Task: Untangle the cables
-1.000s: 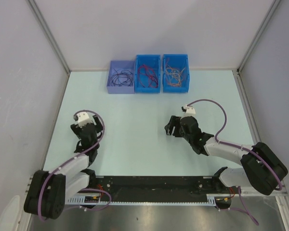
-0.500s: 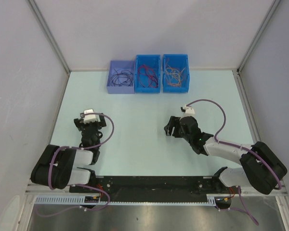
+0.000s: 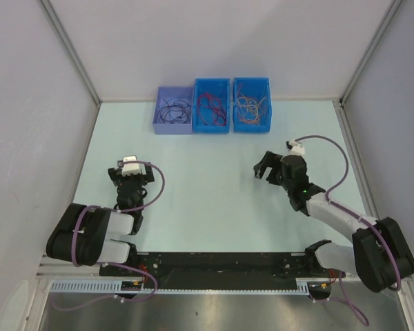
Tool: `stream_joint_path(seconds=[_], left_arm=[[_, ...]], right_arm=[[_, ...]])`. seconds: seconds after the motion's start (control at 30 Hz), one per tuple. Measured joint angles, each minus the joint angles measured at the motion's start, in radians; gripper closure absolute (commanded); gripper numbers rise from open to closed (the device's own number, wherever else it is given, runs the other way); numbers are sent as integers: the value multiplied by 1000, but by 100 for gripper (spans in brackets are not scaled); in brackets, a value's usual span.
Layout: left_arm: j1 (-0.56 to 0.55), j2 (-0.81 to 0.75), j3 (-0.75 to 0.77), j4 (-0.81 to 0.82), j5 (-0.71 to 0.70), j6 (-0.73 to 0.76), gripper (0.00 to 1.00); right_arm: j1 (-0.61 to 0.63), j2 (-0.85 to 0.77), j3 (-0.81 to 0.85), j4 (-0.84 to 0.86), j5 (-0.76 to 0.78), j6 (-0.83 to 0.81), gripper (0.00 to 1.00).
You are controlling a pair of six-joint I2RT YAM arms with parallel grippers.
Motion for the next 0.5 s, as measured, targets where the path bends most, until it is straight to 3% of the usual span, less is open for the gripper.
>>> stream_joint_path(seconds=[0.23,0.5], left_arm=[[1,0,1,-1,2,0,0],[1,0,1,-2,3,0,0]], right_arm=[[-211,-95,10,-26,208,-75,0],[-253,33,-11,127,362,-306,0]])
